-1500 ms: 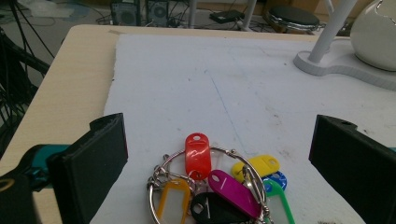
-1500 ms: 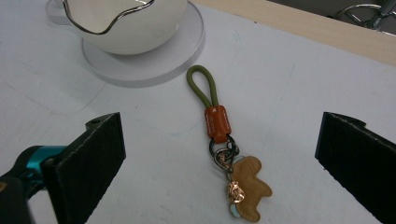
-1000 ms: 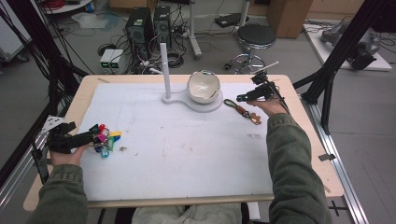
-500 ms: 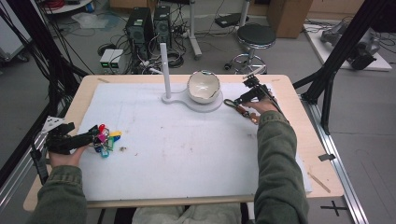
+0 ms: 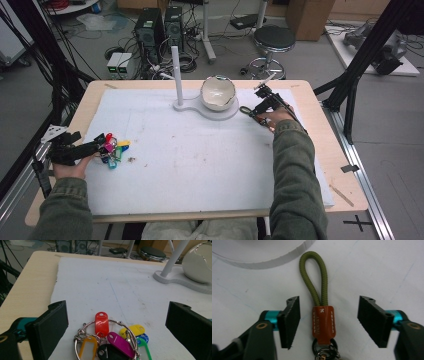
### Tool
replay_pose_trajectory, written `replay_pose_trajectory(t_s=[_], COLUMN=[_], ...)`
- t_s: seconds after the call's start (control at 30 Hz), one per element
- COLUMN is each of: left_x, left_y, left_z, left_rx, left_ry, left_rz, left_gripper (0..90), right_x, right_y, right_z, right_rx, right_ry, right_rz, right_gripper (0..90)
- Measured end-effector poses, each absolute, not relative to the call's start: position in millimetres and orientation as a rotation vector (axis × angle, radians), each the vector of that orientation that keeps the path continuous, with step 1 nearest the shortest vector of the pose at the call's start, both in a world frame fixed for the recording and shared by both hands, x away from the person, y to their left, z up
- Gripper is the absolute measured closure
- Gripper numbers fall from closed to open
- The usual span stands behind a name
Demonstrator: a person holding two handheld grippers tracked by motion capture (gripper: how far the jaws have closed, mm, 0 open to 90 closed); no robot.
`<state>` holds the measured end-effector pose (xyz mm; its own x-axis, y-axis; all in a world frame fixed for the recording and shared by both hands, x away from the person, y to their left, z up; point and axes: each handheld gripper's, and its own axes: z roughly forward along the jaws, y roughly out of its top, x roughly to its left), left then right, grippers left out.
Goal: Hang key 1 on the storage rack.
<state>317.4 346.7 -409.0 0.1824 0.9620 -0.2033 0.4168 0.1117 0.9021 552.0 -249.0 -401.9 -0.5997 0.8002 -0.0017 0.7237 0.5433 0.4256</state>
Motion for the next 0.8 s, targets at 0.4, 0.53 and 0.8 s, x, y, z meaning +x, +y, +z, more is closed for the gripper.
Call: replay_pose_trajectory(t_s=[0.4,0.53,0.8], left_x=[319.8,320.2,321.2], left_y=[347.6,347.4,347.6], left_z=[-410.1,-409.9,-411.4], left_rx=[1.464,1.444,1.474], left_ry=[1.389,1.385,1.383], left_rz=[0.675,0.661,0.671], left_gripper=[4.9,4.9,4.9], right_x=[552.5,550.6,543.5], right_y=[-248.6,-246.1,-244.8], right_z=[-410.9,-410.1,-403.0], right_rx=[1.376,1.348,1.324], right_ry=[2.599,2.590,2.585], right_rz=[0.518,0.499,0.446], right_gripper=[66.8,69.1,69.4])
